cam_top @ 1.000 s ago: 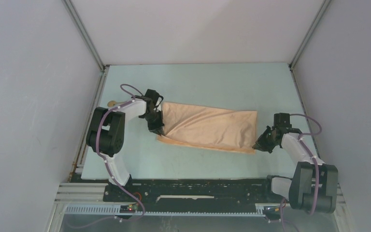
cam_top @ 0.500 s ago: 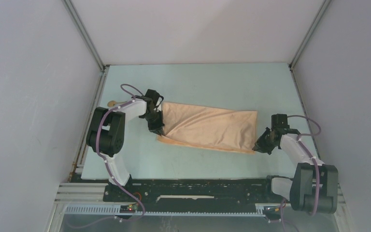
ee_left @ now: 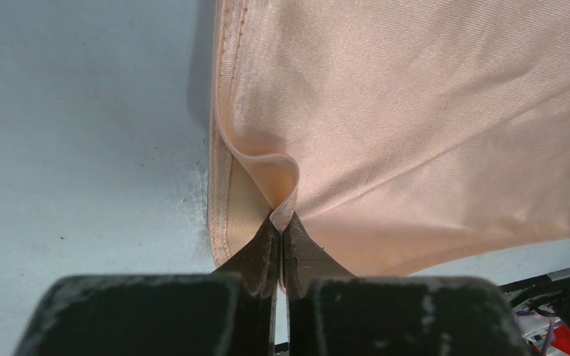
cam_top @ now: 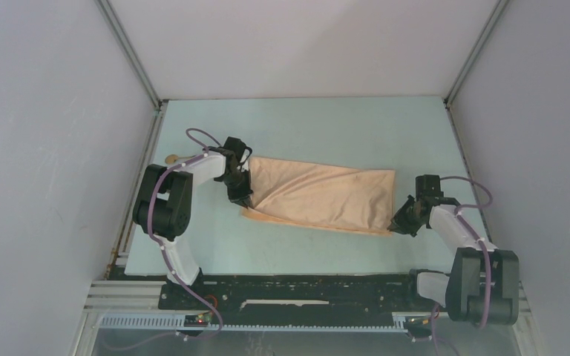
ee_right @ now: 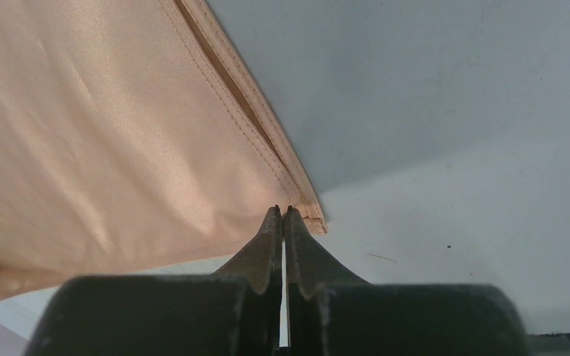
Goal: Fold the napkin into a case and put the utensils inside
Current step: Fold and flatten the napkin at the center of the board.
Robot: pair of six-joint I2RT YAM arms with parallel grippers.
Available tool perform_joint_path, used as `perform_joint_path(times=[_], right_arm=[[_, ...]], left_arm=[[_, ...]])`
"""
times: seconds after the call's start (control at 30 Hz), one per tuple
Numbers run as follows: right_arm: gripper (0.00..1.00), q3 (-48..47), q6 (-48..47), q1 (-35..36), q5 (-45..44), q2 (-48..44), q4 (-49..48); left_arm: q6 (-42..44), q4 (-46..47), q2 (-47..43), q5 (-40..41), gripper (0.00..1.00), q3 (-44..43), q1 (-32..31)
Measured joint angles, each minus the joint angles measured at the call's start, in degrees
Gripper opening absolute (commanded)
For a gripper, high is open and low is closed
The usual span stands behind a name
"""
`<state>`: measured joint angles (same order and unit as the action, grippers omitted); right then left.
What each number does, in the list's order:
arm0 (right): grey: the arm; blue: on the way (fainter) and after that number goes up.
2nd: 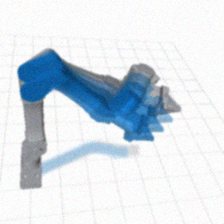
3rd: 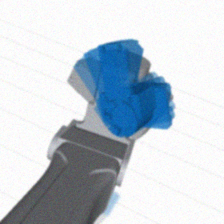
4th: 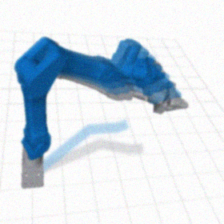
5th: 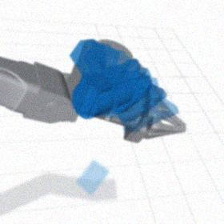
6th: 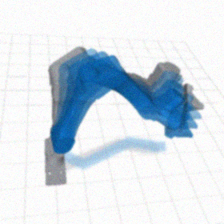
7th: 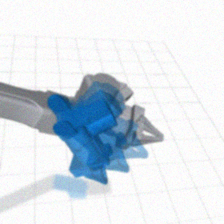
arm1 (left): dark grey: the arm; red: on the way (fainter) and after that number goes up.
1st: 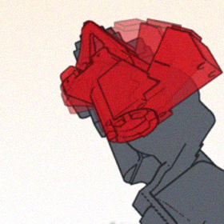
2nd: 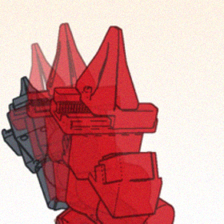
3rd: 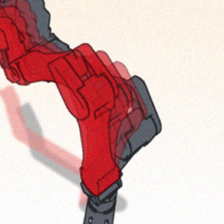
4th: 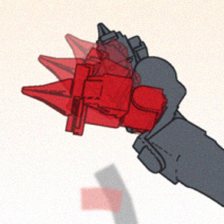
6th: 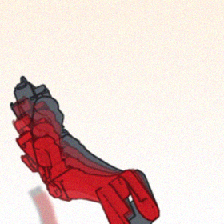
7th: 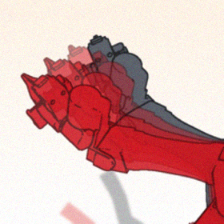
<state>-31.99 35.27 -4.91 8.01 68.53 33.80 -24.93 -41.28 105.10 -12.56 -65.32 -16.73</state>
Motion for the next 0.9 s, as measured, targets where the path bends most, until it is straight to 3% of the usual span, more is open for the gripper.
perform_joint_path(times=[0.27, 0.57, 0.67, 0.8, 0.9], right_arm=[[0.01, 0.0, -0.2, -0.6, 0.0, 2.1, -1.5], [0.25, 0.0, 0.5, -0.5, -0.2, 0.3, -1.2], [0.42, 0.0, 1.0, -0.2, -0.3, -0.8, -0.9], [0.55, 0.0, 1.3, 0.3, -0.3, -2.5, 0.2], [0.58, 0.0, 1.7, 0.9, -0.5, -4.6, 1.2]], left_arm=[[0.1, -0.1, 0.0, 0.3, 0.12, 0.0, -0.2], [2.0, -4.4, -3.7, 4.9, 0.41, 0.0, -0.9], [2.5, -6.6, -9.1, 7.9, 0.44, 0.0, -0.9], [2.6, -8.0, -15.0, 10.1, 0.49, 0.0, -0.9], [2.8, -7.6, -15.2, 10.4, 0.53, 0.9, -0.9]])
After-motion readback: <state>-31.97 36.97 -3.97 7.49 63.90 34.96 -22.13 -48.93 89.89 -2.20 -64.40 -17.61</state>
